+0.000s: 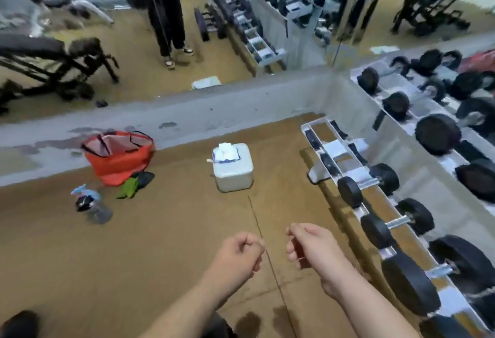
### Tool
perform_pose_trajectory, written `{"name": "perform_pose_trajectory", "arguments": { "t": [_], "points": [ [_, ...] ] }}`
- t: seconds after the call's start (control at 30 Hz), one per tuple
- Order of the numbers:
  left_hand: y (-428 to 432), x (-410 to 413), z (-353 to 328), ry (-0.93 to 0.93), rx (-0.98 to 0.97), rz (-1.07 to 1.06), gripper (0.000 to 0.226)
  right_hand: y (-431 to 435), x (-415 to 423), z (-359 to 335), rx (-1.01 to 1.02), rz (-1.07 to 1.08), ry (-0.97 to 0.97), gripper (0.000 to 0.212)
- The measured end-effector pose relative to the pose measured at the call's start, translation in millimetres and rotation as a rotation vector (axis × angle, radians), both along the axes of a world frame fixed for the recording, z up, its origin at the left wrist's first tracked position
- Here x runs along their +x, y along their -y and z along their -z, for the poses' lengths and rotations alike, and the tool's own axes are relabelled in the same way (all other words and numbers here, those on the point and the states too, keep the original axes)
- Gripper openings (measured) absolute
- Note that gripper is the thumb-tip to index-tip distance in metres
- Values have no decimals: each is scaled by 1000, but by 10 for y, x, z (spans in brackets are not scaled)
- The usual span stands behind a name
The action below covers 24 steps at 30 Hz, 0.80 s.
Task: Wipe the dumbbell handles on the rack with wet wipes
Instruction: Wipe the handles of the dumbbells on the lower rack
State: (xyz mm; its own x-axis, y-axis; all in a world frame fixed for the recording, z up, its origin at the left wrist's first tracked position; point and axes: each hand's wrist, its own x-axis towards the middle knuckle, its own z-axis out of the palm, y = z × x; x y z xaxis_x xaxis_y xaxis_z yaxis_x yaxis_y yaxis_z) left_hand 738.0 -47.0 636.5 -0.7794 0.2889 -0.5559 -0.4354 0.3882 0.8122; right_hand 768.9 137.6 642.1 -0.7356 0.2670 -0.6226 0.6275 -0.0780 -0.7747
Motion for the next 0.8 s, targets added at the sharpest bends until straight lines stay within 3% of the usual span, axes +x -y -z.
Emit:
{"name": "perform_pose_trajectory", "arguments": {
  "t": [0.13, 0.27, 0.43, 0.5, 0.6, 0.7, 0.8],
  "points": [
    [307, -1125, 217, -4, -71, -229, 6, 240, -1271, 80, -35, -117, 1, 20],
    [498, -2500, 559, -36, -78, -318, 11, 460, -2663, 277, -56, -120, 1, 21],
    [500, -4032, 847, -52, -113, -202, 14, 570, -4137, 446, -20, -113, 8, 18],
    [474, -4408, 953, -65, -160, -151, 7, 531, -4557, 521, -12, -121, 28, 19],
    [388, -4955, 1255, -62, -244, -71, 17, 354, -5205, 827, 50, -162, 77, 25],
    [182, -5457, 1766, -16, -235, -55, 9, 115, -5820, 1465, 89, -215, 104, 24],
    [23, -5825, 2425, -13, -236, -68, 16, -31, -6308, 2225, 148, -251, 126, 23]
  ]
}}
